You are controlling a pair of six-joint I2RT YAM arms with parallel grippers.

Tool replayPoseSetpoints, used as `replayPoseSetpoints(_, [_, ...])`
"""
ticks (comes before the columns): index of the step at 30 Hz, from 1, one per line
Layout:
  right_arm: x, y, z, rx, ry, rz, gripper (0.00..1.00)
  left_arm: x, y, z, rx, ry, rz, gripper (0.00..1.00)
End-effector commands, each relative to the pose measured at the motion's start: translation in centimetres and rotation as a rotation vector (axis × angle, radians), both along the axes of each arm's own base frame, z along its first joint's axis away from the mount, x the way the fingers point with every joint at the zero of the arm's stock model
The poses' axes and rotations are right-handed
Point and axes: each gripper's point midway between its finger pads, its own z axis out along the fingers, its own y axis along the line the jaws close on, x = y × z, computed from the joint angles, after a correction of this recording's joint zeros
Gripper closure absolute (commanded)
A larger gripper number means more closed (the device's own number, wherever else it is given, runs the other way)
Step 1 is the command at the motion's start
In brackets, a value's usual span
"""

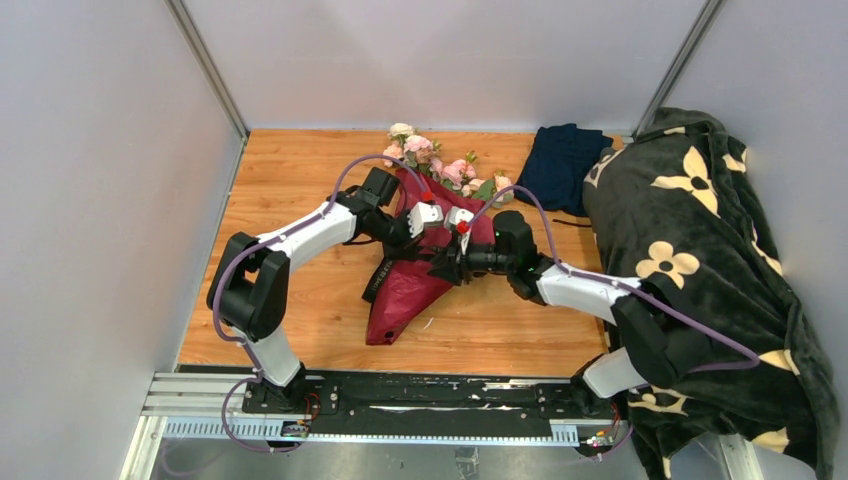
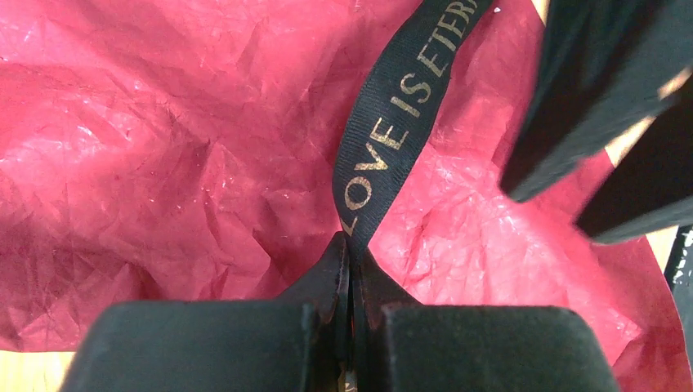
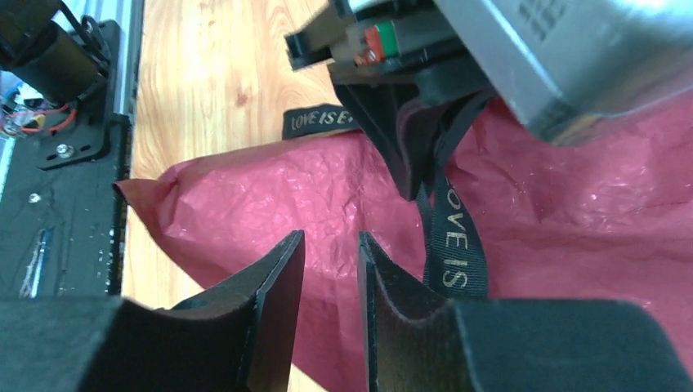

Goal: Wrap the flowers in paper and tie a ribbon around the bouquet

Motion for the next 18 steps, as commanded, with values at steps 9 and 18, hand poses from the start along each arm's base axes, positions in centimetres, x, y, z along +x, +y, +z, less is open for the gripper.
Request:
replayPoseSetpoints(9, [5.2,1.4,-2.1,-0.064,-0.137,-0.117,0.54,-0.8,-0.3,1.6,-0.034,-0.009,-0.031,1.0])
replayPoseSetpoints(18, [5.3,2.3,-4.3,-0.099,-0.115,-0.06,0.49,-0.9,-0.9,1.9,-0.04,-0.008,-0.052,1.0])
